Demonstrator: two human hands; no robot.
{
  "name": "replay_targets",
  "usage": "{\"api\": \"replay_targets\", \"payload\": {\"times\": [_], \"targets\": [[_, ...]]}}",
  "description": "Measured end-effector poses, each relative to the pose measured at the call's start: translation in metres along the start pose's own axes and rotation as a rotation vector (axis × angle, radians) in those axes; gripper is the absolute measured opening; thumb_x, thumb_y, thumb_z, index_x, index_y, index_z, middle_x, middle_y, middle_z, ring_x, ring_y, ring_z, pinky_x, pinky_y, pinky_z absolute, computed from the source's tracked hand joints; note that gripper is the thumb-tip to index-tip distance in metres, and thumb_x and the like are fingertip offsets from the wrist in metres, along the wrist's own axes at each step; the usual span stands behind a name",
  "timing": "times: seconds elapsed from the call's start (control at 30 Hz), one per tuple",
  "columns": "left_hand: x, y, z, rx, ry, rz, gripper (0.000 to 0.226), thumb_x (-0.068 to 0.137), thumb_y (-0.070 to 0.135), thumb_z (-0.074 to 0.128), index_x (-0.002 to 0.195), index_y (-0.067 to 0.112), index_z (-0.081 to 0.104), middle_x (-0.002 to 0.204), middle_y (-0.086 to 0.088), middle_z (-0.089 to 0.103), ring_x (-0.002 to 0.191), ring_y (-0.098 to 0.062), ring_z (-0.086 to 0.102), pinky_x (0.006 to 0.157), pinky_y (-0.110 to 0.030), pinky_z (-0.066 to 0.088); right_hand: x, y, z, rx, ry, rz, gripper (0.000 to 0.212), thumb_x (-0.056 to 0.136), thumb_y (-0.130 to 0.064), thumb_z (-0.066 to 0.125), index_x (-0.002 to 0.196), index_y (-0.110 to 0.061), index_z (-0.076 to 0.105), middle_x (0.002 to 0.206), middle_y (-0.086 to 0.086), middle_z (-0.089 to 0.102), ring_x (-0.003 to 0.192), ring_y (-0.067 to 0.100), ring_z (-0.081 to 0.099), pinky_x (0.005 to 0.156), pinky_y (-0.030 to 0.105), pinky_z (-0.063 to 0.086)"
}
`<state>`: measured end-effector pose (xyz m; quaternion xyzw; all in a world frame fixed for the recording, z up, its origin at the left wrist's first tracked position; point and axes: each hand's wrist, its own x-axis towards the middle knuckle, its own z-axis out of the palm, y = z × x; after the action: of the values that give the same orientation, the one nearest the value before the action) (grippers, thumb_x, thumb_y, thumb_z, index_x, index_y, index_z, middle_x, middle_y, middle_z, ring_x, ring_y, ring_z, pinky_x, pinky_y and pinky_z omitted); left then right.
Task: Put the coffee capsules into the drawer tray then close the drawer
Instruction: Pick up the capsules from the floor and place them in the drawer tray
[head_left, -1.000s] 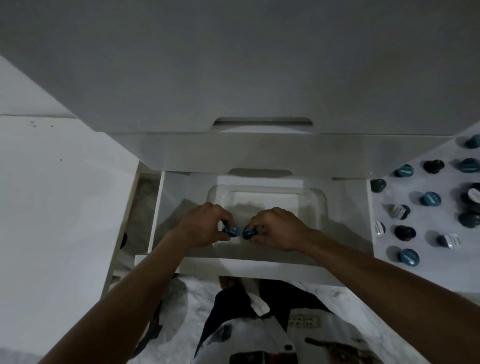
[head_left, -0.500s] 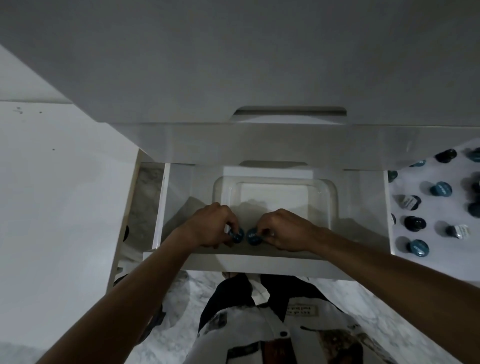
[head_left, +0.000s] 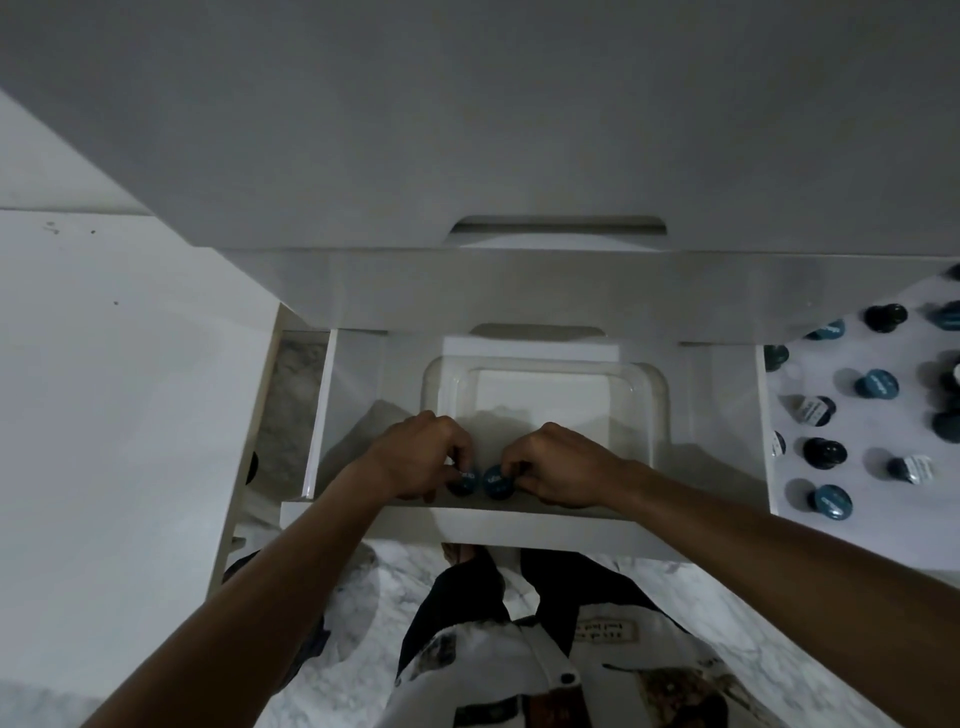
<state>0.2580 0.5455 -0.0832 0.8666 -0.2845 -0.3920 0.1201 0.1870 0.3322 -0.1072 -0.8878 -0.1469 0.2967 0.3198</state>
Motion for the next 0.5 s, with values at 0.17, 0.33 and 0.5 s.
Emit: {"api": "replay_targets", "payload": {"times": [0.17,0.33,0.5], "targets": [[-0.001,0.004,-0.002,-0.041,0.013,-0.023,0.014,0.079,0.024,0.077,0.076,0.027,0.063,0.093,0.014,0.064,0.069,-0.011,0.071,0.077,-0.033,0.055,-0.002,-0.002,-0.002,-0.004,0.017,-0.006,0.008,0.086,-0.019,0.067,0.092,-0.024,0.069,0.091,-0.004,0.071,0.085,0.015,0.063,0.076,0.033,0.053],[-0.012,0.006,-0.01,-0.081,0.102,-0.021,0.019,0.077,0.023,0.08,0.088,0.029,0.065,0.1,0.012,0.065,0.085,-0.013,0.068,0.083,-0.037,0.056,-0.01,-0.002,-0.009,0.056,0.115,0.025,0.014,0.084,-0.017,0.066,0.094,-0.027,0.066,0.092,-0.003,0.071,0.085,0.012,0.064,0.076,0.036,0.056],[-0.033,0.022,-0.019,-0.061,0.258,-0.008,0.032,0.08,0.032,0.077,0.11,0.026,0.067,0.115,0.007,0.069,0.081,-0.004,0.061,0.085,-0.034,0.056,-0.036,-0.017,-0.02,0.153,0.305,0.025,0.029,0.085,-0.019,0.07,0.114,-0.022,0.065,0.113,-0.004,0.068,0.083,0.007,0.067,0.078,0.028,0.055]]}}
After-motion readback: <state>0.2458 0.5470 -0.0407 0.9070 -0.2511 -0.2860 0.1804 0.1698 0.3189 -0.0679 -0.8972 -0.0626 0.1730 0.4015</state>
